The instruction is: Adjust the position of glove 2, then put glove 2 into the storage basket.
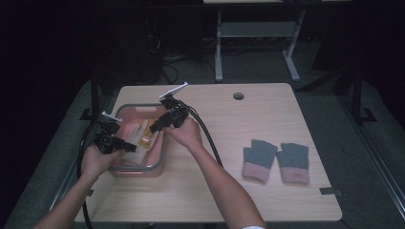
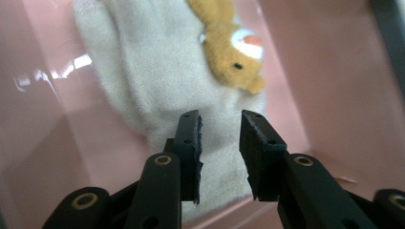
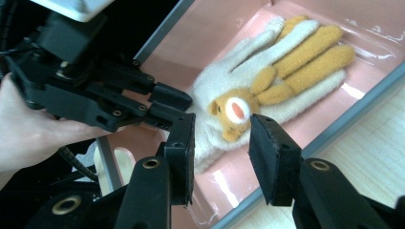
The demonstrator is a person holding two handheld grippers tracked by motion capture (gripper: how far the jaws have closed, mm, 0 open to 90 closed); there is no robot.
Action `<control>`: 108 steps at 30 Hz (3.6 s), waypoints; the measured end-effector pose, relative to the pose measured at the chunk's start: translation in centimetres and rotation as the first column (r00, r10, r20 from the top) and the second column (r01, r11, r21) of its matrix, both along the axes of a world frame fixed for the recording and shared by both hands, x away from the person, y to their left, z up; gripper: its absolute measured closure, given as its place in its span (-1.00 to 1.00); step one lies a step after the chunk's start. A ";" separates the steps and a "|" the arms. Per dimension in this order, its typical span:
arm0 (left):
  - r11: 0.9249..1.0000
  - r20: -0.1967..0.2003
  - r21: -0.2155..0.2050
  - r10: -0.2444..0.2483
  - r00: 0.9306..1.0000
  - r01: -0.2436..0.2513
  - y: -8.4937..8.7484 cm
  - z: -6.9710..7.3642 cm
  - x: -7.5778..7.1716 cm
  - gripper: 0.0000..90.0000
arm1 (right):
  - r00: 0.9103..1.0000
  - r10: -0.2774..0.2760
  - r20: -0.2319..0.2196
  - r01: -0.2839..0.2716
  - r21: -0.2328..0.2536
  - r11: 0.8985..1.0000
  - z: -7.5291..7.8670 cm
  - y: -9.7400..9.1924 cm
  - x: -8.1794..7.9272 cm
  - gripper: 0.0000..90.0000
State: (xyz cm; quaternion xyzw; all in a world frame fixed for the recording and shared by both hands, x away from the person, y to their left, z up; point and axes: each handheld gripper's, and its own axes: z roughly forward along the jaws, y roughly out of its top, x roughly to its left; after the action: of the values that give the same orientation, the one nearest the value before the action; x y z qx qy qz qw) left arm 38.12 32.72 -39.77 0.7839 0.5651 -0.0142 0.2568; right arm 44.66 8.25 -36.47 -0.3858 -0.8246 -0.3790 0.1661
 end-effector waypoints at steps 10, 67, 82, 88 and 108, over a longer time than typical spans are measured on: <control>0.996 0.058 -0.088 0.031 0.998 -0.026 0.9 1.2 -0.3 0.44 | 1.000 0.003 0.003 -0.003 0.023 1.000 0.4 -0.9 -0.3 0.34; 0.955 0.229 -0.281 -0.034 0.973 0.099 -5.5 6.0 -0.6 -0.01 | 0.992 -0.111 0.060 0.105 0.094 0.990 4.3 -13.7 -2.8 0.13; 0.951 0.247 -0.262 -0.097 0.964 0.162 -8.6 6.7 -0.9 -0.08 | 0.984 -0.170 0.059 0.165 0.080 0.983 3.8 -17.5 -3.4 0.04; 0.948 0.254 -0.258 -0.121 0.959 0.188 -9.5 6.8 -1.2 -0.10 | 0.981 -0.188 0.046 0.184 0.086 0.979 3.2 -18.9 -3.7 0.03; 0.924 0.268 -0.265 -0.205 0.941 0.277 -14.8 6.5 -2.0 -0.20 | 0.965 -0.261 0.025 0.259 0.066 0.964 1.8 -24.0 -5.3 -0.01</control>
State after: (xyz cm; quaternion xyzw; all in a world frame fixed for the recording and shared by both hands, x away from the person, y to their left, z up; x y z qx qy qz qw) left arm 36.14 17.93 -33.29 0.7960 0.4207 -0.0385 0.4336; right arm 39.40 -15.72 -34.64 -0.4791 -0.7572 -0.4293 0.1132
